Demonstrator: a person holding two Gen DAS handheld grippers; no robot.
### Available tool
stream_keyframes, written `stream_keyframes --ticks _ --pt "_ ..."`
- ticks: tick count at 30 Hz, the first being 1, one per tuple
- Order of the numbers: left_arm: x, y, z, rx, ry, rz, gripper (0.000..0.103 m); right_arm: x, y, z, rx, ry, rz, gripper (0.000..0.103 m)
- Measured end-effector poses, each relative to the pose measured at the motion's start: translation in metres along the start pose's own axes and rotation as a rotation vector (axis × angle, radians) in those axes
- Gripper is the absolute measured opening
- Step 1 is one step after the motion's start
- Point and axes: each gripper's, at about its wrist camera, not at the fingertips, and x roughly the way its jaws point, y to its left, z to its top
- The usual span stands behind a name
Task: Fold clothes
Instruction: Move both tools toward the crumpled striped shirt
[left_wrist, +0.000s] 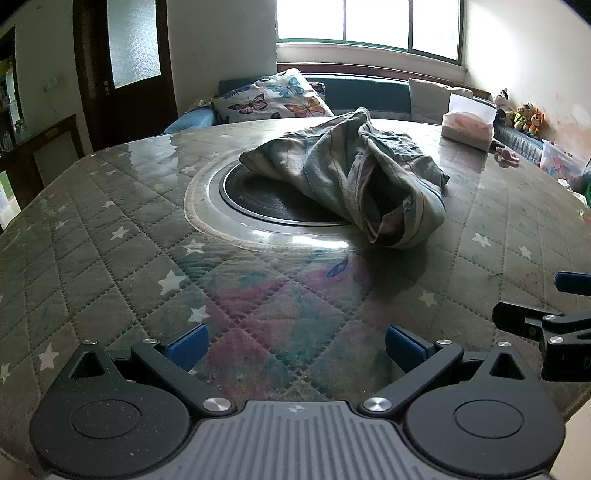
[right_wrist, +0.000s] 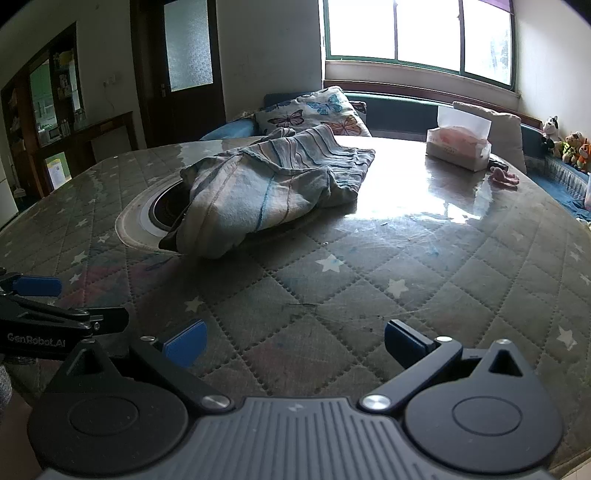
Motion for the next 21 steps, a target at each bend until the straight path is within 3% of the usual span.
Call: stream_keyframes --ticks 21 --pt "0.011 -0.003 0.011 0.022 0.017 -0.006 0.103 0.012 -0.002 0.01 0.001 0.016 0.009 0.103"
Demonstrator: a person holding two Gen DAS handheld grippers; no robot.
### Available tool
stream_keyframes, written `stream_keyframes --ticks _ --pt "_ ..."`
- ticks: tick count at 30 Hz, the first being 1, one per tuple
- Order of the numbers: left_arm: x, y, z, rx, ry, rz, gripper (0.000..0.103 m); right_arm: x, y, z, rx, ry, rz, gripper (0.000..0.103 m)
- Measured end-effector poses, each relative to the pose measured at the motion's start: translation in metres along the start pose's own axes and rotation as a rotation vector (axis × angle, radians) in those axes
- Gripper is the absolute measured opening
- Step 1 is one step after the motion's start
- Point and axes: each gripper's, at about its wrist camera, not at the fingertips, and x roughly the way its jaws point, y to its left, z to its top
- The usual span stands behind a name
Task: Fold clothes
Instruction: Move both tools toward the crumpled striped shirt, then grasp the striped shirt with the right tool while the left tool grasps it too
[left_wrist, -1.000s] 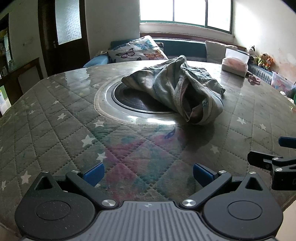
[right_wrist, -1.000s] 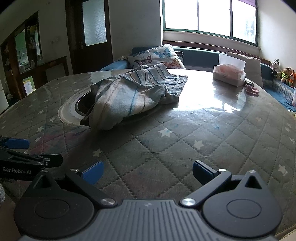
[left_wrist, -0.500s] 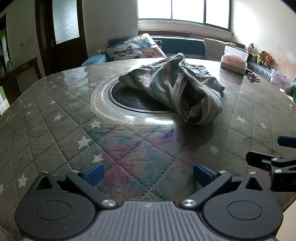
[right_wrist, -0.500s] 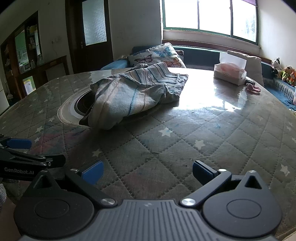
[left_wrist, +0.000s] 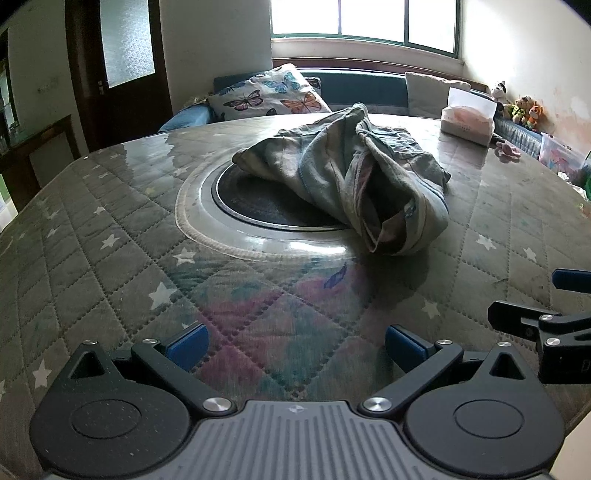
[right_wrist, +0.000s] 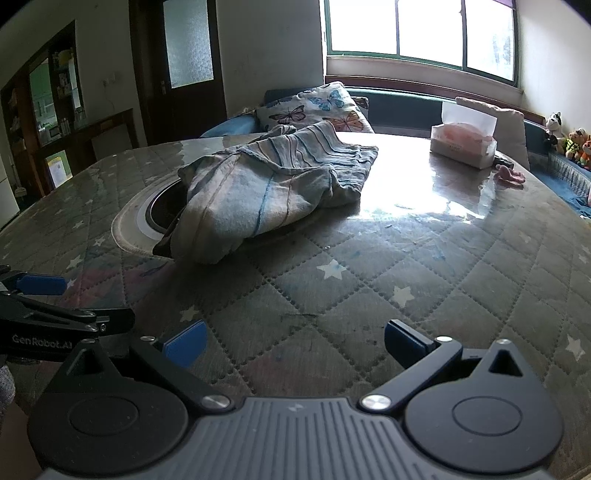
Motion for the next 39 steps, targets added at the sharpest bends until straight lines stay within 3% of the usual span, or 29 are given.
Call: stream_keyframes --ticks 28,39 --pt "0.025 0.005 0.033 0.03 0.008 0.008 0.103 0.028 -0.005 0.03 -0.007 0.031 0.003 0.103" --pt "0.039 0.018 0.067 0.024 -0.018 0.03 0.103 0.042 -0.018 0.079 0.014 0.021 0.051 0.103"
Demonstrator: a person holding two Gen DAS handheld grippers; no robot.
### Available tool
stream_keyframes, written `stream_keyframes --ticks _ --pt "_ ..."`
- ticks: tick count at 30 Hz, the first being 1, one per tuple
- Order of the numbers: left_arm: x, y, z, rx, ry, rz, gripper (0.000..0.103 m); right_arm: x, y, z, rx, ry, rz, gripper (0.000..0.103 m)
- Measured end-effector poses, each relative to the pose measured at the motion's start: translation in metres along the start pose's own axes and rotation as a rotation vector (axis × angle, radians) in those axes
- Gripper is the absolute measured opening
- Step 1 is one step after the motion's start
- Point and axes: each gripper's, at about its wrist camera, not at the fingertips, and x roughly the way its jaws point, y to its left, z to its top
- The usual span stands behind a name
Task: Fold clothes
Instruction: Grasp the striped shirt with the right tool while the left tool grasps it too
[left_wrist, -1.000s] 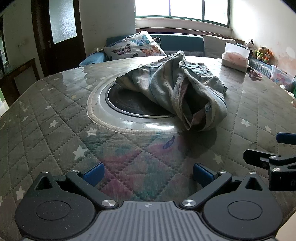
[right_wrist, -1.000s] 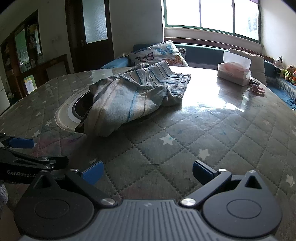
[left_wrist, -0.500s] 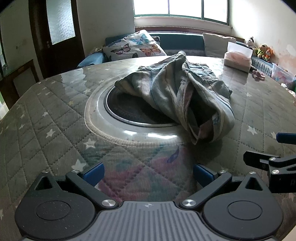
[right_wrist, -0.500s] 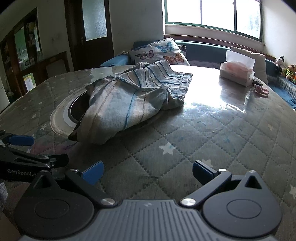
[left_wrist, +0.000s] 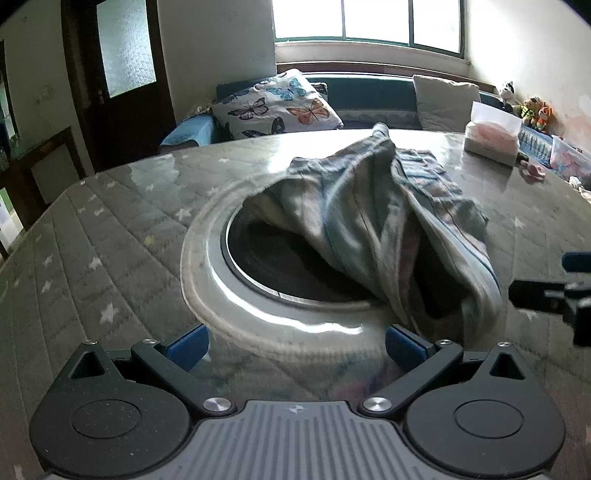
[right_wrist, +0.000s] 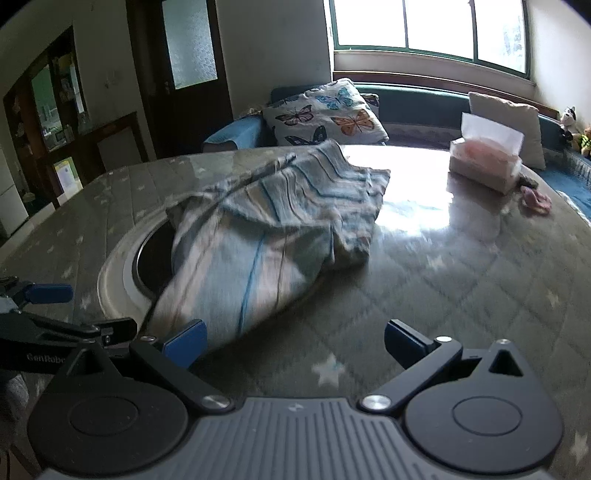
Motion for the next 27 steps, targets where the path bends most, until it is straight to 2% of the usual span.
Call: stream_keyframes --ticks 7,12,15,18,20,21,23,25,27 --pt "0.014 0.014 0.023 -0.009 -0.018 0.033 0.103 0.025 0.001 0.048 -0.015 -0.026 0.013 0.101" --pt "0.025 0.024 0.032 -0.02 -0.013 0.055 0.103 0.058 0.011 0.075 -0.031 0.0 0.056 0.094" --pt "0.032 0.028 0.035 -0.019 -0.003 0.068 0.103 0.078 0.02 0.084 -0.051 0.02 0.082 0.085" --pt "0.037 0.03 0.04 -0.012 0.001 0.076 0.103 0.089 0.023 0.085 -0.05 0.039 0.108 0.068" --pt "0.038 0.03 0.044 -0.005 -0.005 0.077 0.103 0.093 0.021 0.085 -0.041 0.052 0.121 0.05" --pt "0.039 0.03 0.046 -0.002 -0.01 0.077 0.103 0.092 0.017 0.084 -0.033 0.058 0.13 0.044" --pt "0.04 0.029 0.051 0.003 -0.018 0.073 0.103 0.087 0.01 0.081 -0.01 0.06 0.139 0.023" --pt "0.04 0.027 0.057 0.002 -0.026 0.054 0.103 0.08 0.001 0.077 0.006 0.056 0.127 0.013" --pt "0.04 0.022 0.064 0.007 -0.037 0.03 0.102 0.072 -0.008 0.072 0.02 0.052 0.106 0.01"
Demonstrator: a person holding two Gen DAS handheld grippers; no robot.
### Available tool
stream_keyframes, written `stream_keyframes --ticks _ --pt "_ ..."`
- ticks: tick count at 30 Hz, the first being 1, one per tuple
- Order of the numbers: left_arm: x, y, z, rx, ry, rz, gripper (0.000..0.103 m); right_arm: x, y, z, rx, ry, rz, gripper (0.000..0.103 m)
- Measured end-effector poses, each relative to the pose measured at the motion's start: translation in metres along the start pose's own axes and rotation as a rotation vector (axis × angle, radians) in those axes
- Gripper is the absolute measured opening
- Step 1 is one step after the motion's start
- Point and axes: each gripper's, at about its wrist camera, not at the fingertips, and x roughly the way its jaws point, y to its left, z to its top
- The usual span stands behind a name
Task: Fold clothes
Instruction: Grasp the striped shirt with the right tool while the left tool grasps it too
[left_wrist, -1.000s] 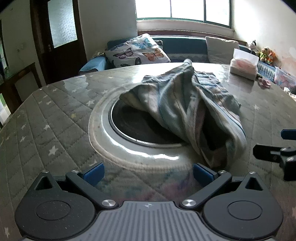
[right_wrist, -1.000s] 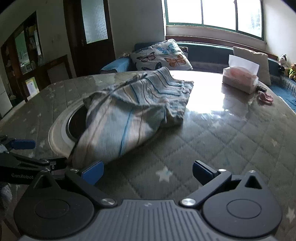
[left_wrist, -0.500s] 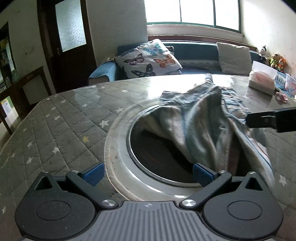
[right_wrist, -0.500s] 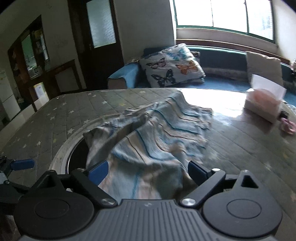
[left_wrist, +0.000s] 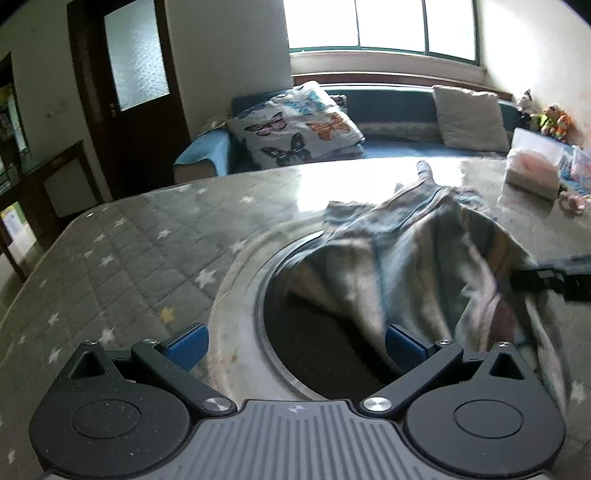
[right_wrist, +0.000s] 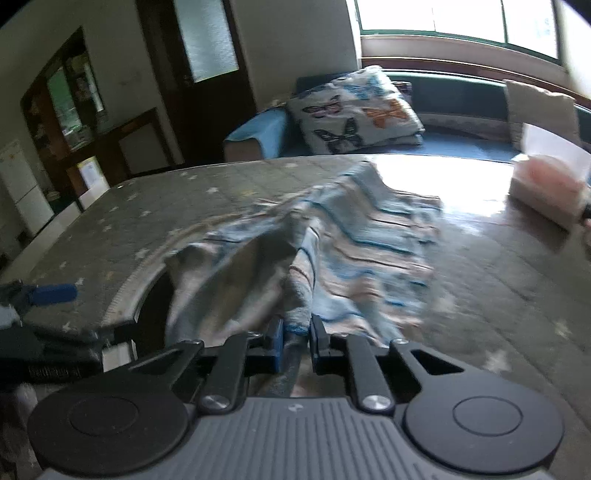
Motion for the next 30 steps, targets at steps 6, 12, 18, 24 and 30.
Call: stream_keyframes --ticks 6,12,18,24,30 --pt "-0.001 -0.029 0.028 0.057 -0.059 -0.095 0.102 -0.019 -0.023 -0.017 0.027 0.014 -0.037 0.009" --pt "0.021 -0.057 0.066 0.078 -0.088 -0.143 0.102 -0.027 -0.033 -0.024 0.02 0.057 -0.039 0.01" --pt "0.062 -0.083 0.095 0.104 -0.057 -0.135 0.099 -0.024 -0.038 -0.019 0.014 0.049 -0.034 0.019" --pt "0.098 -0.096 0.101 0.122 0.025 -0.124 0.08 -0.008 -0.036 0.001 -0.01 0.029 -0.023 0.035" --pt "0.108 -0.089 0.097 0.125 0.073 -0.132 0.015 0.019 -0.038 0.017 -0.023 0.054 0.003 0.035"
